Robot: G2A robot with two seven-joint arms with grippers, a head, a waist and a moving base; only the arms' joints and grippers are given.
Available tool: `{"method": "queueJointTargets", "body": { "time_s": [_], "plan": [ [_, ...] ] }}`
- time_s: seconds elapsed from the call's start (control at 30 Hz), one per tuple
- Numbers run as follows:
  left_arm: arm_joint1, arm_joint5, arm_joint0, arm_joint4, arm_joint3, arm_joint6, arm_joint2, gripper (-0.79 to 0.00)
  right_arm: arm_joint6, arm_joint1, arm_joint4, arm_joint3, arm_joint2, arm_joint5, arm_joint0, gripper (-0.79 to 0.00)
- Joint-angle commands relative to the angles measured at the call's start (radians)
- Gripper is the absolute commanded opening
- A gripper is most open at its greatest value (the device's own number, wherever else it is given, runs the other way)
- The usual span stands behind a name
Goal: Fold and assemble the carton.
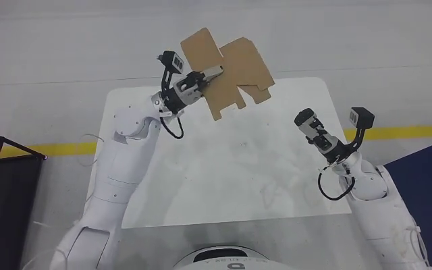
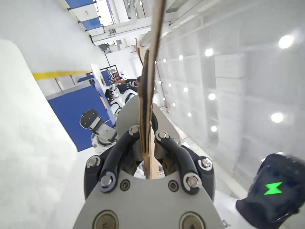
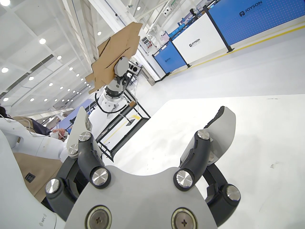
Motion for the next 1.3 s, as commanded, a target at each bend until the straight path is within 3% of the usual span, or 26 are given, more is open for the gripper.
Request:
{"method": "queueJointTargets", "body": {
  "time_s": [0.0, 0.4, 0.43, 0.57, 0.67, 0.77, 1.0, 1.17, 1.27],
  "plan": [
    [0.0, -0.05, -0.001, 0.002, 0.01, 0.001, -0.005, -0.785, 0.0, 0.0, 0.0, 0.0, 0.0, 0.0, 0.0, 0.0],
    [0.0, -0.05, -0.001, 0.002, 0.01, 0.001, -0.005, -0.785, 0.0, 0.0, 0.0, 0.0, 0.0, 0.0, 0.0, 0.0],
    [0.002, -0.055, 0.0, 0.035, 0.003, 0.004, -0.005, -0.785, 0.0, 0.0, 0.0, 0.0, 0.0, 0.0, 0.0, 0.0],
    [0.033, -0.098, -0.014, 0.503, -0.073, -0.108, 0.015, -0.785, -0.05, -0.005, -0.01, 0.019, 0.0, 0.025, 0.022, 0.0],
    [0.044, -0.13, -0.018, 0.565, -0.102, -0.193, 0.027, -0.785, -0.1, -0.015, -0.031, 0.027, -0.036, -0.017, 0.041, 0.0],
    [0.05, -0.142, -0.031, 0.53, -0.093, -0.278, 0.033, -0.785, -0.07, -0.017, -0.072, 0.034, -0.059, -0.036, 0.067, 0.0],
    [0.059, -0.152, -0.036, 0.384, -0.077, -0.314, 0.019, -0.785, 0.036, -0.014, -0.094, 0.054, -0.104, -0.073, 0.125, 0.0],
    [0.066, -0.144, -0.027, 0.364, -0.091, -0.34, 0.034, -0.785, 0.098, -0.013, -0.024, 0.07, -0.15, -0.108, 0.165, -0.006],
    [0.069, -0.145, -0.02, 0.366, -0.094, -0.336, 0.041, -0.785, 0.142, -0.01, 0.027, 0.081, -0.169, -0.118, 0.187, -0.062]
  ]
}}
